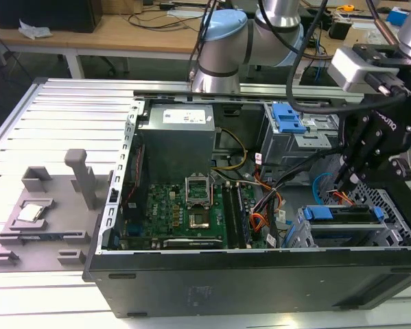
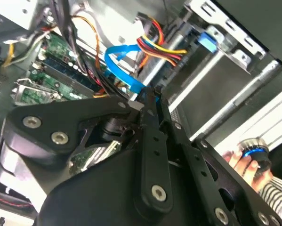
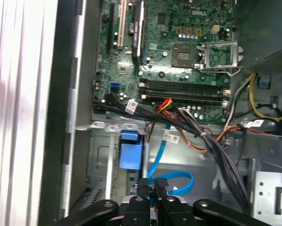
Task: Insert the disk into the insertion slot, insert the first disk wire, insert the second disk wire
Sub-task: 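Insert the second disk wire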
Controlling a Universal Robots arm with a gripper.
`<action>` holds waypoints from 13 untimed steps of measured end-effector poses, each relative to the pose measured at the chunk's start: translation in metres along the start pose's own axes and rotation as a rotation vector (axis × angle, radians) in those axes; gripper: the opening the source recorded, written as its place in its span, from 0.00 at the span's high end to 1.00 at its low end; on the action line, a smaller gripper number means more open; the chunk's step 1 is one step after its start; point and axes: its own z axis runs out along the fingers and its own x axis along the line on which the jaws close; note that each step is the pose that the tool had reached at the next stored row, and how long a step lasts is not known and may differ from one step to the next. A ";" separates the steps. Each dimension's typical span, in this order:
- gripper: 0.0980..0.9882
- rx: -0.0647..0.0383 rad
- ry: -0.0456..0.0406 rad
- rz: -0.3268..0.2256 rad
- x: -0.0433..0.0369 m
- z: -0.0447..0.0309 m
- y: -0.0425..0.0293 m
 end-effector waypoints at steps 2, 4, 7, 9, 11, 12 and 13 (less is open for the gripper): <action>0.93 0.000 0.0007 0.000 0.0073 0.0024 0.0003; 0.93 0.000 0.0002 0.000 0.0109 0.0067 -0.0005; 0.93 -0.001 0.0006 0.000 0.0116 0.0174 -0.0085; 0.93 -0.001 0.0005 0.000 0.0116 0.0214 -0.0104; 0.93 -0.001 0.0005 0.000 0.0110 0.0250 -0.0109; 0.93 -0.001 0.0002 0.000 0.0106 0.0265 -0.0112; 0.93 -0.001 0.0002 0.000 0.0102 0.0274 -0.0115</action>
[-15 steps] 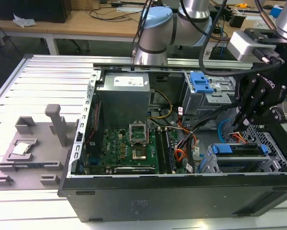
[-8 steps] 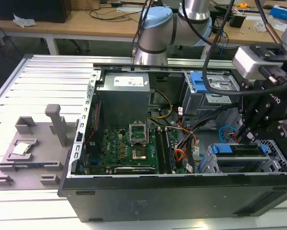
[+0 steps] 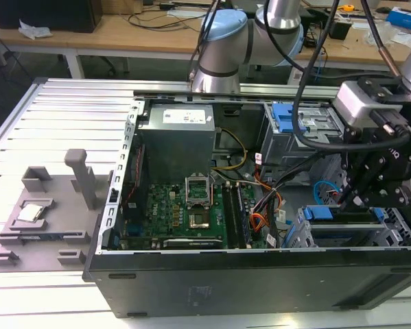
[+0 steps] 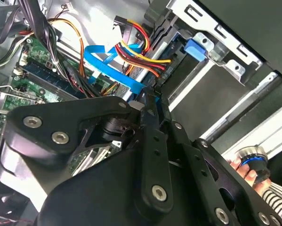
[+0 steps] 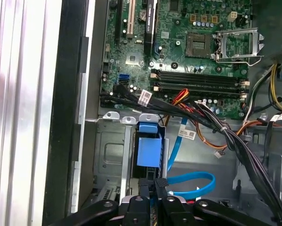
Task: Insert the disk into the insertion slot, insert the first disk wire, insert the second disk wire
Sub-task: 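Insert the second disk wire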
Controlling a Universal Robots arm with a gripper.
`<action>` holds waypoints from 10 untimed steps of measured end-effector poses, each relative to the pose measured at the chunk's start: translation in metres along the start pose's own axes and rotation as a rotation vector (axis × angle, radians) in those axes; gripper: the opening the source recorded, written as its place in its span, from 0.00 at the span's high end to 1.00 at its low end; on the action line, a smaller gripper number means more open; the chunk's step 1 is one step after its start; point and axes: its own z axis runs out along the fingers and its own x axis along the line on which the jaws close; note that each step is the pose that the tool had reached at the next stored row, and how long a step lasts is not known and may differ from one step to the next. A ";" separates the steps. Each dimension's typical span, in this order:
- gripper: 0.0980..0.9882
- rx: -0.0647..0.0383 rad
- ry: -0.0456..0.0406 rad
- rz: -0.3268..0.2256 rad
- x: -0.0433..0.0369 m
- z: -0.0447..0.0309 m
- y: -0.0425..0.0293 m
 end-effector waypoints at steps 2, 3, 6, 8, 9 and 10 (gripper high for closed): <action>0.93 0.000 -0.0005 0.000 -0.0018 0.0011 -0.0008; 0.93 0.000 -0.0005 0.000 -0.0022 0.0012 -0.0009; 0.93 0.000 -0.0005 0.000 -0.0028 0.0016 -0.0020; 0.93 0.000 -0.0006 0.000 -0.0028 0.0020 -0.0024; 0.93 0.000 -0.0007 0.000 -0.0028 0.0022 -0.0026; 0.93 0.000 -0.0012 0.000 -0.0026 0.0028 -0.0027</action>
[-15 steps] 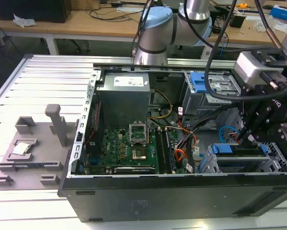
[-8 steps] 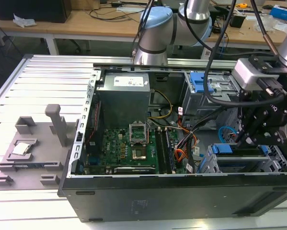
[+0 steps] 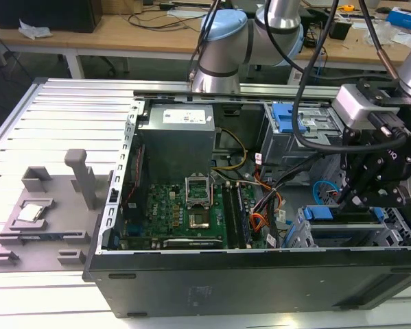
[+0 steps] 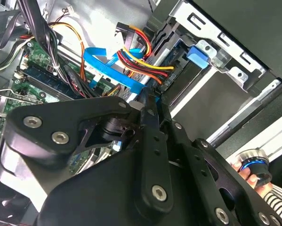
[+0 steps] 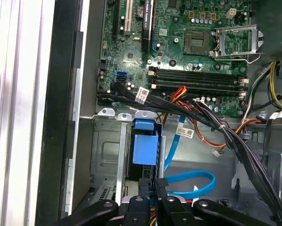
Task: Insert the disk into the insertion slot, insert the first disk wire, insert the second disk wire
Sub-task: 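Insert the second disk wire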
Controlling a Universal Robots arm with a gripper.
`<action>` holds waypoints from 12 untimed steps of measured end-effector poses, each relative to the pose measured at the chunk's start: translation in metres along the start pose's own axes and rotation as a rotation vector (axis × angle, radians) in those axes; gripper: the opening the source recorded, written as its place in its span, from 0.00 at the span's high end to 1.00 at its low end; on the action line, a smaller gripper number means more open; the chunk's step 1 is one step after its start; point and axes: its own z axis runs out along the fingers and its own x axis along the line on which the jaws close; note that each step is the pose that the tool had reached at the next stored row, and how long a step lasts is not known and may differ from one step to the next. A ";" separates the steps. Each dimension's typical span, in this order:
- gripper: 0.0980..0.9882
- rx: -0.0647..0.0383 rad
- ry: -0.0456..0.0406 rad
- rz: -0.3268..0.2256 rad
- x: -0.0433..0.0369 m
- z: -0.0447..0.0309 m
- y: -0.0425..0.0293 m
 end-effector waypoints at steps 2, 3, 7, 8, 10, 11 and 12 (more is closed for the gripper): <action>0.93 0.000 0.0004 0.000 0.0009 0.0010 0.0000; 0.93 0.000 0.0006 0.000 0.0014 0.0020 0.0000; 0.93 0.000 0.0008 0.000 0.0019 0.0071 -0.0002; 0.93 0.000 0.0006 0.000 0.0018 0.0072 -0.0002; 0.91 0.000 0.0001 0.000 0.0018 0.0074 -0.0003; 0.85 0.000 -0.0001 0.000 0.0018 0.0076 -0.0003; 0.85 0.000 0.0003 0.000 0.0018 0.0072 -0.0003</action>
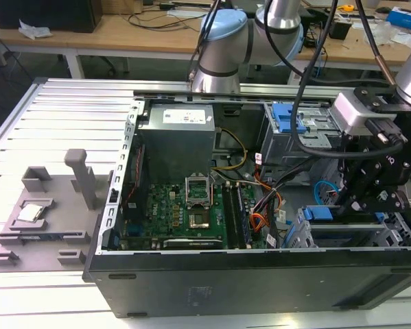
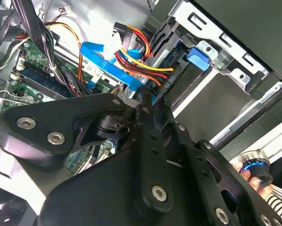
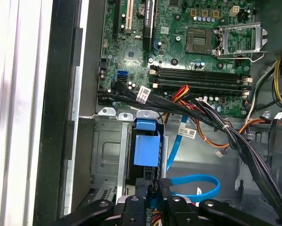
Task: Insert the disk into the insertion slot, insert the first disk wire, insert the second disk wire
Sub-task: 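Insert the second disk wire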
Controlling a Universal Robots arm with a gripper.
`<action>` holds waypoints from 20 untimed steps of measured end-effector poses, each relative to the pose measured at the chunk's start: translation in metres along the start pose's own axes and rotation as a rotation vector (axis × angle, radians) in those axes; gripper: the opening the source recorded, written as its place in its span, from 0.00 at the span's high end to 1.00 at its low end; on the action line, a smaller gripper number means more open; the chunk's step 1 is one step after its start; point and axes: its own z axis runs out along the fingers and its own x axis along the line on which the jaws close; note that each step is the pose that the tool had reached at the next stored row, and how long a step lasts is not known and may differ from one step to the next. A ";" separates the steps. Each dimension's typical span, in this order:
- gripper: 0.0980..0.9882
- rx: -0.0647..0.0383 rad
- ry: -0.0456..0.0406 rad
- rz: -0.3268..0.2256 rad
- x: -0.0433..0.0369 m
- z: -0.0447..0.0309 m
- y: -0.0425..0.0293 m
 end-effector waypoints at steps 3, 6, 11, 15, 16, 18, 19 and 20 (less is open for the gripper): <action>0.85 0.000 -0.0006 0.000 0.0002 -0.0069 0.0004; 0.85 0.000 0.0002 0.000 0.0000 -0.0248 0.0013; 0.99 0.000 0.0002 0.000 -0.0008 -0.0450 0.0022; 0.99 0.000 0.0002 0.000 -0.0007 -0.0517 0.0025; 0.99 0.000 0.0001 0.000 -0.0008 -0.0519 0.0025; 0.99 0.000 0.0004 0.000 -0.0007 -0.0521 0.0025; 0.99 0.000 0.0002 0.000 -0.0007 -0.0522 0.0025; 0.99 0.000 0.0004 0.000 -0.0007 -0.0524 0.0026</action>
